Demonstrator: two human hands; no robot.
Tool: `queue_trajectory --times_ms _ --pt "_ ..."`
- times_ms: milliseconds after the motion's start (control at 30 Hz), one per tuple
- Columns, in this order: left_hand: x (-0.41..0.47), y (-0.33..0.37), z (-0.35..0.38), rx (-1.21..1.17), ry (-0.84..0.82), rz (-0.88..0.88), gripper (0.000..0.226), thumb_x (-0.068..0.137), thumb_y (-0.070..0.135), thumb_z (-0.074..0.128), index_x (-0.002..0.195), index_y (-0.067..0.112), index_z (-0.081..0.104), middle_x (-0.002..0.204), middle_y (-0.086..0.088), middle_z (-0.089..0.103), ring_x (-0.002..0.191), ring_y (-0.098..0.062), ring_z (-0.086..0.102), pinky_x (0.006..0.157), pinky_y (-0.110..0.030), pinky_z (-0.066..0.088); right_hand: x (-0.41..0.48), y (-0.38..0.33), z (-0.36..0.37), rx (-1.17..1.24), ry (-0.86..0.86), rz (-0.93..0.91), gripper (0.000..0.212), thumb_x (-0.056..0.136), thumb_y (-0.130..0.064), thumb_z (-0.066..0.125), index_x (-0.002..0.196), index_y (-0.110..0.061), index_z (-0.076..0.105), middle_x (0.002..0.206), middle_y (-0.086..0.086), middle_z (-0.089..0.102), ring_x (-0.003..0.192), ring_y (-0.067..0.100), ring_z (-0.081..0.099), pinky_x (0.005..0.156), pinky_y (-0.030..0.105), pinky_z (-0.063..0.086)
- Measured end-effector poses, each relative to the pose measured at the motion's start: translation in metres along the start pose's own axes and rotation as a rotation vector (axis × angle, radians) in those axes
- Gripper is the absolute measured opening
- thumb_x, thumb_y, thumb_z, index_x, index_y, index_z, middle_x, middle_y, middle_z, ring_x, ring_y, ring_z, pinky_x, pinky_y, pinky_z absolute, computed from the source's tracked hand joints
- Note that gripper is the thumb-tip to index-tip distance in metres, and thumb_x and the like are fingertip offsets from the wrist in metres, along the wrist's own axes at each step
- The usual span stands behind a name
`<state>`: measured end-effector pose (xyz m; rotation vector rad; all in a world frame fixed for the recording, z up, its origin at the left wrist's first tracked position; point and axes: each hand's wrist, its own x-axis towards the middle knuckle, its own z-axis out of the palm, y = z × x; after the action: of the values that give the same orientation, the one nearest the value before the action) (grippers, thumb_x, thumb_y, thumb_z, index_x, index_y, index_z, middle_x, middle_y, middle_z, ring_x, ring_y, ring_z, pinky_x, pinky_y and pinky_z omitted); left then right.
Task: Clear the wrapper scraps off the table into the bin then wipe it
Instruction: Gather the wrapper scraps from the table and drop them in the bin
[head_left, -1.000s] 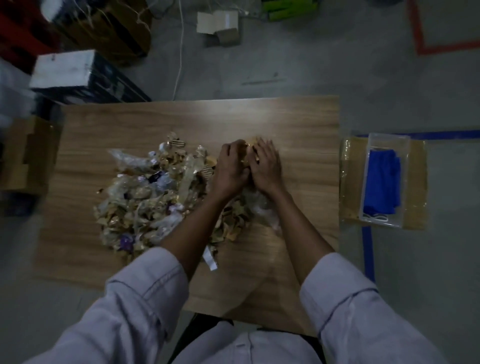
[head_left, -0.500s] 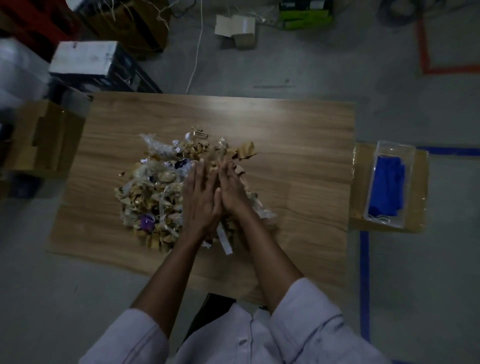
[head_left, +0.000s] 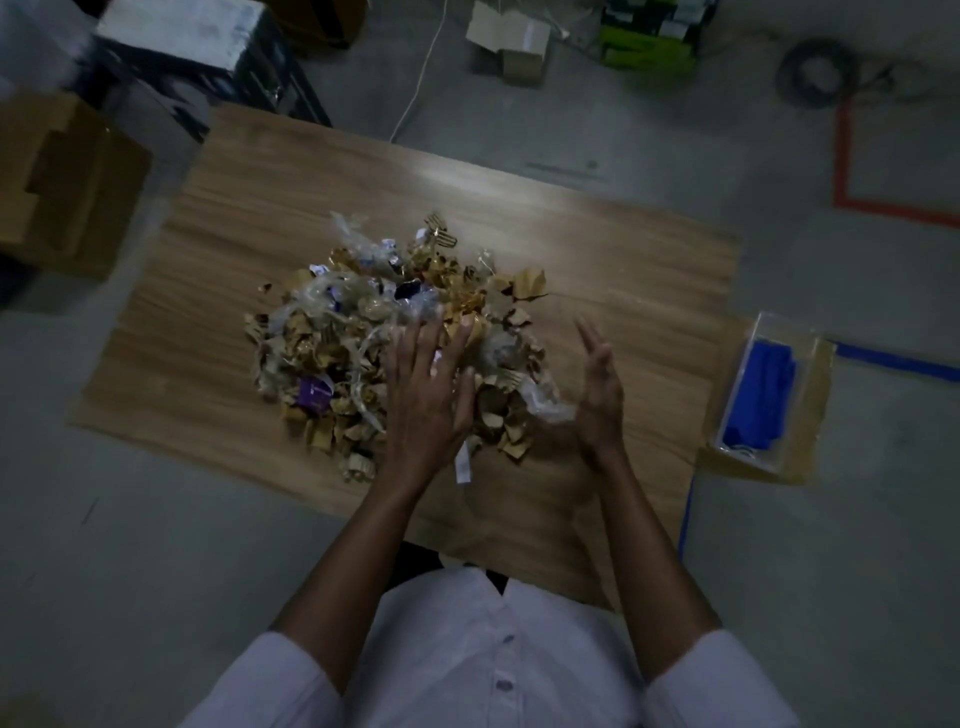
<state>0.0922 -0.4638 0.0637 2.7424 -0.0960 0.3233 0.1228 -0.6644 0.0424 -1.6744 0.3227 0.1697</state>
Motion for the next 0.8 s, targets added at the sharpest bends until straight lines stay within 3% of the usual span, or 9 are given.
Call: queue_trajectory --times_ms 100,200,267,400,500,567,667,733,800 --pt "-0.039 0.005 0.004 -0.104 0.021 0.057 0.035 0.090 0.009 0.055 0.122 0.009 0.071 0.139 -0.013 0.061 0.138 -0.035 0.047 0.111 -0.052 0.039 -0.025 0.032 -0.007 -0.006 0.079 0.092 0.095 0.083 -0.092 0.026 0.150 -0.027 0.046 0.161 -0.008 0.036 0.142 -0.007 0.033 0.103 -0.001 0.027" --pt "-0.081 0.012 0.016 -0.175 -0.187 0.283 0.025 0.081 0.011 0.057 0.099 0.009 0.074 0.120 -0.015 0.070 0.116 -0.037 0.061 0.092 -0.044 0.046 -0.047 0.048 0.017 -0.021 0.026 0.136 0.090 0.090 -0.084 0.026 0.155 -0.023 0.039 0.164 -0.004 0.032 0.149 0.008 0.030 0.113 0.012 0.026" --pt "-0.094 0.002 0.030 -0.184 -0.398 0.367 0.022 0.082 0.017 0.058 0.098 0.009 0.071 0.117 -0.018 0.068 0.107 -0.037 0.062 0.082 -0.043 0.046 -0.055 0.052 0.047 -0.076 -0.013 0.113 0.076 0.097 -0.073 0.025 0.155 -0.024 0.036 0.165 -0.003 0.027 0.152 0.009 0.023 0.119 0.020 0.020" --pt "-0.091 -0.029 0.035 -0.200 -0.565 0.345 0.037 0.083 0.017 0.062 0.114 -0.003 0.066 0.123 -0.026 0.060 0.110 -0.040 0.055 0.086 -0.050 0.050 -0.062 0.054 0.094 -0.311 -0.027 0.077 0.099 0.087 -0.088 0.010 0.159 -0.024 0.033 0.170 -0.001 0.014 0.156 0.010 0.005 0.122 0.023 0.005" --pt "-0.073 -0.040 0.017 -0.190 -0.530 0.407 0.040 0.088 0.022 0.057 0.118 -0.003 0.065 0.126 -0.026 0.061 0.115 -0.038 0.052 0.097 -0.048 0.044 -0.071 0.040 0.101 -0.319 0.139 0.009 0.068 0.103 -0.066 0.021 0.157 -0.028 0.037 0.168 -0.007 0.022 0.155 0.006 0.012 0.121 0.015 0.011" --pt "-0.060 -0.056 0.007 -0.182 -0.574 0.376 0.043 0.087 0.017 0.059 0.125 -0.002 0.063 0.128 -0.026 0.059 0.118 -0.040 0.052 0.101 -0.046 0.044 -0.077 0.036 0.108 -0.265 0.116 0.010 0.050 0.109 -0.048 0.027 0.153 -0.030 0.041 0.163 -0.011 0.031 0.153 0.005 0.022 0.122 0.019 0.020" --pt "-0.041 -0.073 -0.003 -0.243 -0.663 0.387 0.053 0.079 0.006 0.071 0.130 0.000 0.059 0.133 -0.023 0.055 0.124 -0.039 0.048 0.095 -0.048 0.050 -0.083 0.029 0.118 -0.212 0.121 0.121 0.040 0.112 -0.038 0.033 0.146 -0.031 0.051 0.152 -0.012 0.048 0.145 0.010 0.041 0.115 0.024 0.036" --pt "-0.025 -0.077 -0.019 -0.357 -0.590 0.442 0.046 0.077 0.002 0.069 0.123 0.002 0.063 0.126 -0.020 0.058 0.119 -0.034 0.049 0.089 -0.039 0.048 -0.083 0.014 0.119 -0.327 0.335 0.067 0.038 0.110 -0.039 0.039 0.142 -0.028 0.058 0.144 -0.009 0.058 0.133 0.012 0.053 0.105 0.030 0.046" --pt "-0.003 -0.081 -0.034 -0.399 -0.392 0.470 0.037 0.078 0.001 0.065 0.115 0.001 0.066 0.116 -0.019 0.062 0.109 -0.033 0.052 0.084 -0.037 0.046 -0.077 -0.006 0.119 -0.439 0.522 -0.048 0.035 0.108 -0.034 0.048 0.138 -0.021 0.059 0.137 -0.003 0.062 0.123 0.015 0.057 0.094 0.029 0.045"
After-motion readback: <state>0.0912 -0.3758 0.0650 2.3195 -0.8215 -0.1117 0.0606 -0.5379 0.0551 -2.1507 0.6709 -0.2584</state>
